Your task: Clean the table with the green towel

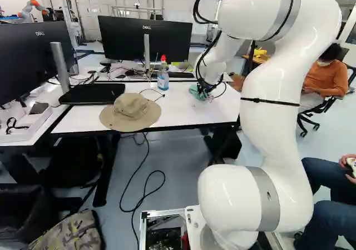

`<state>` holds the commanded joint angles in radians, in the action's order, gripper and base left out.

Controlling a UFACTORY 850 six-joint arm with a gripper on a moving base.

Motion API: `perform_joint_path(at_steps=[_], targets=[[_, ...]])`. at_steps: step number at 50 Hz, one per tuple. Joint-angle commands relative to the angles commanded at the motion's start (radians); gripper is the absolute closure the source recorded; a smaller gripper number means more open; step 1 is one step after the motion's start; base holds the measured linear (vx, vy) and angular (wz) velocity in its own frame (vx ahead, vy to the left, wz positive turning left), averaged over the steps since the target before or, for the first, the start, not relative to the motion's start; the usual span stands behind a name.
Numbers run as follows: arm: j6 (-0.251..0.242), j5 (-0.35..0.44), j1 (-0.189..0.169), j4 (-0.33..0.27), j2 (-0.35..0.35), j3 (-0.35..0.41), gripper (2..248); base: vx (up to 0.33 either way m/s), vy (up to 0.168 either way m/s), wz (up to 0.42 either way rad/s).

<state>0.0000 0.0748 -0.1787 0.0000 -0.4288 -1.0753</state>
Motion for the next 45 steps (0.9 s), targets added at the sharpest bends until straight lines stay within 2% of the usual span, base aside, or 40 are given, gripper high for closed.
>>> perform_joint_path(at_steps=[32,45], targets=[[0.0,0.0,-0.026,0.0,0.131,0.165,199,0.0,0.0,0.0],[0.0,0.0,-0.054,0.0,0.17,0.212,199,0.0,0.0,0.0]])
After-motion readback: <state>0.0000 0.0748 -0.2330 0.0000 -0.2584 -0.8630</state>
